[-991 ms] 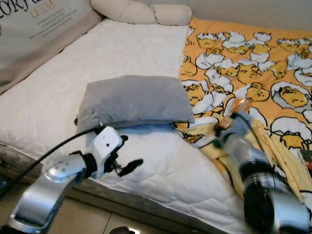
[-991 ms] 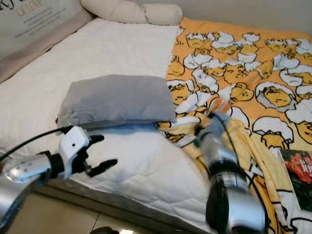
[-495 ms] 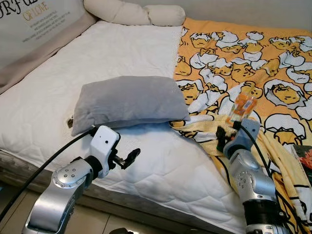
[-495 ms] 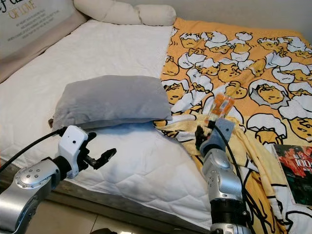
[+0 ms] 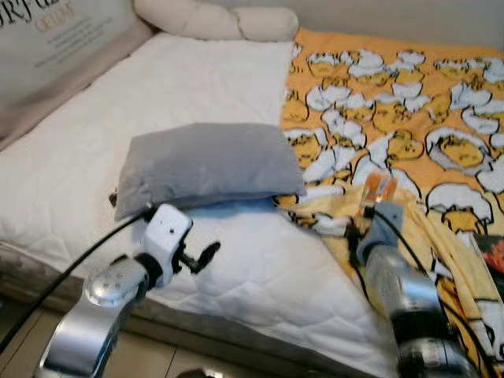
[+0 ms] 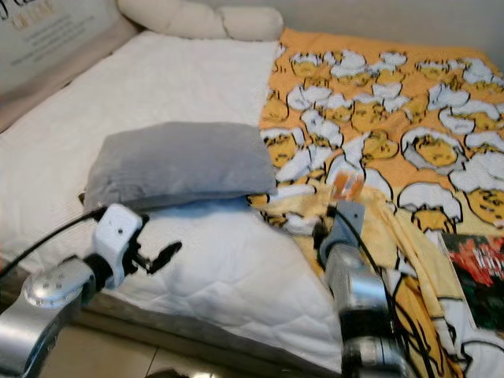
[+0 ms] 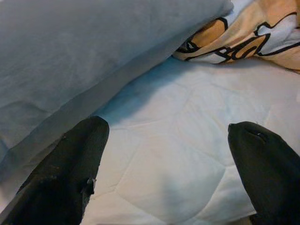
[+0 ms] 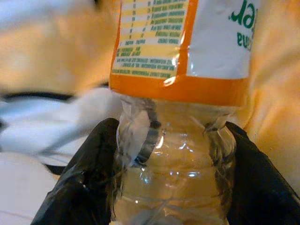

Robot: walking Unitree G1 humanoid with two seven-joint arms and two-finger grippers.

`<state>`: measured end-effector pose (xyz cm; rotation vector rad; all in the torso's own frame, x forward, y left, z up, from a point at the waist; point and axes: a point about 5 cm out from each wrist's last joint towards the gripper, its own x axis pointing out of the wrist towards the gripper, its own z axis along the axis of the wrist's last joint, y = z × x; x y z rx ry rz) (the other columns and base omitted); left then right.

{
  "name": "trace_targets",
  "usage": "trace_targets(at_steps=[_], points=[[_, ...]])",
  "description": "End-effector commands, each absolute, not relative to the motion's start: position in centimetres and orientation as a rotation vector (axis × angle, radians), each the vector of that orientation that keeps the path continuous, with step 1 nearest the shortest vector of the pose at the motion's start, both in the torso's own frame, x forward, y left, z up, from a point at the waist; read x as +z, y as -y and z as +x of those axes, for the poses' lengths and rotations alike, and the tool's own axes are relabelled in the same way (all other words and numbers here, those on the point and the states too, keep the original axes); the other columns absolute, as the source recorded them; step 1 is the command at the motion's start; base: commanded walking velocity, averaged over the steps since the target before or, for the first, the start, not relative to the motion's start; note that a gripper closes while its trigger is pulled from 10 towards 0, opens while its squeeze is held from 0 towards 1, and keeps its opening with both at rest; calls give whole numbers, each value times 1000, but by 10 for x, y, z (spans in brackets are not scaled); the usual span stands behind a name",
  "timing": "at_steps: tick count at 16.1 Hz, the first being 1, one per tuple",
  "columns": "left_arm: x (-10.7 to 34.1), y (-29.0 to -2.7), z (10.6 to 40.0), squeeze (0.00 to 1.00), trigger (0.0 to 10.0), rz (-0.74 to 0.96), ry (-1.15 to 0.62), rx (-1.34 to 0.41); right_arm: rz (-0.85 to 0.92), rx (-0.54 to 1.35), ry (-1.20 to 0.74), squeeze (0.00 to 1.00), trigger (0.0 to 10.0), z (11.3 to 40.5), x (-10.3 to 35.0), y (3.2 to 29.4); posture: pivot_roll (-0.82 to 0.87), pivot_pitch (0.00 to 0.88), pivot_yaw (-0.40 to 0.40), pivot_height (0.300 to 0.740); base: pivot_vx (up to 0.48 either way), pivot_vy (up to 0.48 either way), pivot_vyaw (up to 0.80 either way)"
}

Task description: Clean up the room

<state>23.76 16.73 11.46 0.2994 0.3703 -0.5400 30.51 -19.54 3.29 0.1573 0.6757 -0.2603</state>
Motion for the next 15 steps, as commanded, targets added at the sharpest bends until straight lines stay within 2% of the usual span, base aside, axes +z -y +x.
trace_targets(at_steps=[1,3,4,5,9,10,11,12,15], points=[[117,-168,240,0,10000,324,-373,-554,170,-296,-719,0,10000,305,25,204,-53,0,37,740,0,0,0],[118,-171,240,0,10000,343,-378,-571,172,-314,-755,0,10000,309,21,208,-46,0,43,740,0,0,0],[119,-172,240,0,10000,349,-378,-574,168,-331,-749,357,10000,311,22,212,-40,0,43,740,0,0,0],[119,-173,240,0,10000,353,-378,-573,174,-342,-732,1000,10000,316,26,215,-37,0,42,740,0,0,0],[120,-174,239,0,10000,358,-378,-569,132,-285,-648,1000,10000,332,43,213,-28,0,28,740,0,0,0],[120,-174,238,0,10000,357,-377,-561,58,-219,-631,427,10000,335,46,207,-25,0,19,740,0,0,0],[120,-175,238,0,10000,356,-377,-559,49,-207,-629,427,10000,335,46,206,-25,0,18,740,0,0,0],[119,-175,238,0,10000,357,-378,-557,32,-180,-639,0,10000,334,44,203,-26,0,18,740,0,0,0],[118,-174,239,0,10000,357,-382,-560,87,-205,-687,0,10000,329,34,202,-27,0,18,740,0,0,0]])
